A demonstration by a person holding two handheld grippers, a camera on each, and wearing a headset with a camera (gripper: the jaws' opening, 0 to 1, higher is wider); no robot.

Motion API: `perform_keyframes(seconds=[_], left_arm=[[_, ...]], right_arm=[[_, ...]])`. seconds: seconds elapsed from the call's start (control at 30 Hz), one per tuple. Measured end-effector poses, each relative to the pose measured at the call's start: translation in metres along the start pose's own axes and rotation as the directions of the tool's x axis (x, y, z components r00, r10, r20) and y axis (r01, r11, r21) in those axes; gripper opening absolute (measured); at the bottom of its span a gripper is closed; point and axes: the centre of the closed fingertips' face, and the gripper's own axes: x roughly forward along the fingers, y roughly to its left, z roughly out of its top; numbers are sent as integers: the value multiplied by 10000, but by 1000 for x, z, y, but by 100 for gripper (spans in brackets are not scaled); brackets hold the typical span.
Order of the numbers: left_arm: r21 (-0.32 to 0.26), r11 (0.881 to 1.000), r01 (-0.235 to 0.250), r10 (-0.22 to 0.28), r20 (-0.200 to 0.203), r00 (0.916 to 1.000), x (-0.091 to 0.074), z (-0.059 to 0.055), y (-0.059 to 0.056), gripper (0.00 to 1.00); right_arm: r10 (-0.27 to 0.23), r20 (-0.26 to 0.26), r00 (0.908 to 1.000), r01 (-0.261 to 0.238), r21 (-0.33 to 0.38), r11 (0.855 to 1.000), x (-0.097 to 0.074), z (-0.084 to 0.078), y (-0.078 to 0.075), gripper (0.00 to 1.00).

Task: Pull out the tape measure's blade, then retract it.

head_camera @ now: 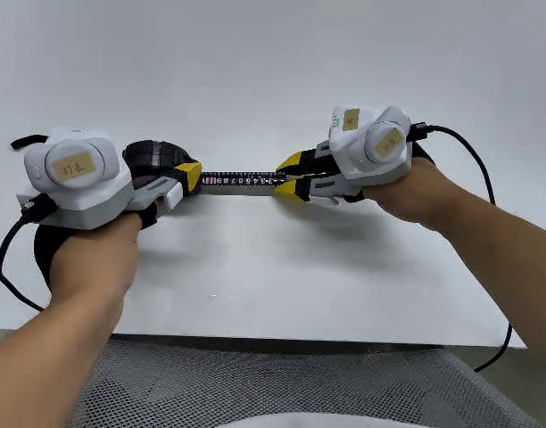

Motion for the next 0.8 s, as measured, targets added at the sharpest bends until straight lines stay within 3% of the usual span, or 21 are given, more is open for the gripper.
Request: perform_keyframes(seconds=[0.8], left_arm=[[34,10000,38,-38,-31,10000,1,-1,1,55]], right_arm=[[-96,361,9993,94,80,9999,27,19,6,10]])
